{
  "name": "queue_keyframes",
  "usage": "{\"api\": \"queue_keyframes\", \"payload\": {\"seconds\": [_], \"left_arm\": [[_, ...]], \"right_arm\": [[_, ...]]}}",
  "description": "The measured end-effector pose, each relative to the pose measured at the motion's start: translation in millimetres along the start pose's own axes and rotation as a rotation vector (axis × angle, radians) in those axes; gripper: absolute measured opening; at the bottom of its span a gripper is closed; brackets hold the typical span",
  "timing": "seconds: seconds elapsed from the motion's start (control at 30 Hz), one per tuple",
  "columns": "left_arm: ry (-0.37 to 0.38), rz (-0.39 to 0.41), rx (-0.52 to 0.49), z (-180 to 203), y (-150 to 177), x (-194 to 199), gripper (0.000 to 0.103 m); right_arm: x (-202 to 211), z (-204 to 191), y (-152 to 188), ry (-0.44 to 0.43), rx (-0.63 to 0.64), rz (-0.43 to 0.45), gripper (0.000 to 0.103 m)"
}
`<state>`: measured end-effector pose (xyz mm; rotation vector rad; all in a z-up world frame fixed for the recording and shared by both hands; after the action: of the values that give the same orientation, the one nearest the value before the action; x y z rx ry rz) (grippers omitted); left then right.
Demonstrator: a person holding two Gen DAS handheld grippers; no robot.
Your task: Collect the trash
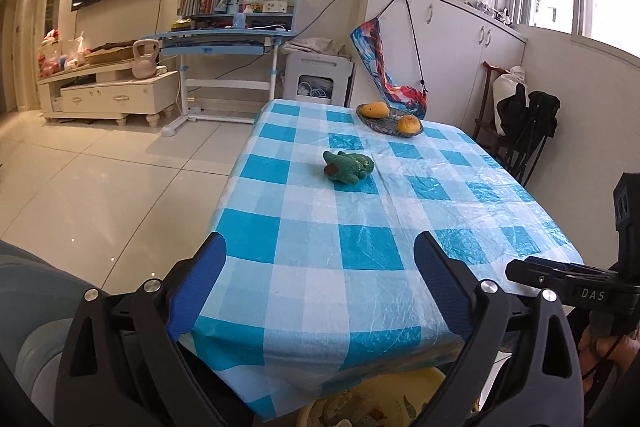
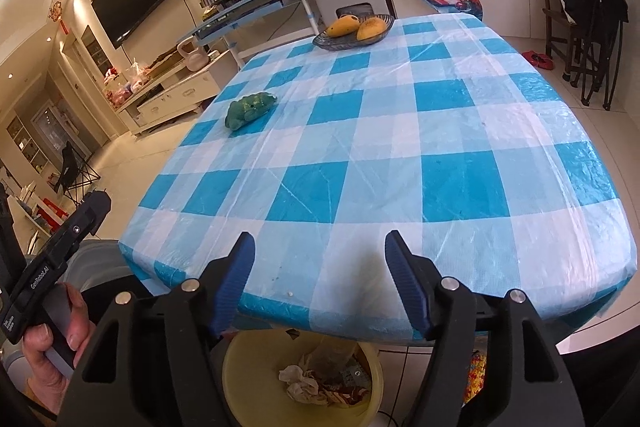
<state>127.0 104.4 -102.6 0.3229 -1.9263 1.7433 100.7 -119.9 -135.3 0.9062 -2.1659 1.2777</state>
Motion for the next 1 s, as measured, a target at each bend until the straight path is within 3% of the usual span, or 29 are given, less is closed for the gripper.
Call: {"api": "queue_keyframes", "payload": {"seconds": [1.0], "left_arm": [[-0.006, -0.044, -0.008, 7.6, 9.2, -5.7, 0.096]], "right_arm": [[0.3, -1.3, 1.5, 0.02, 0.013, 0.013, 0.07]]}}
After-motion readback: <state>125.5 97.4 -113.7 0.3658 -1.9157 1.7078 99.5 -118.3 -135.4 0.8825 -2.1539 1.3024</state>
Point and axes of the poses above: each gripper's, at about its wrist camera, not at the fingertips, and x roughly against the way its jaws point, z to its right, y to its underside, the point moved 6 cm from there along -x, roughly the way its jaws point, and after that the axes turned 11 degrees about -x, right-handed, at the moved point
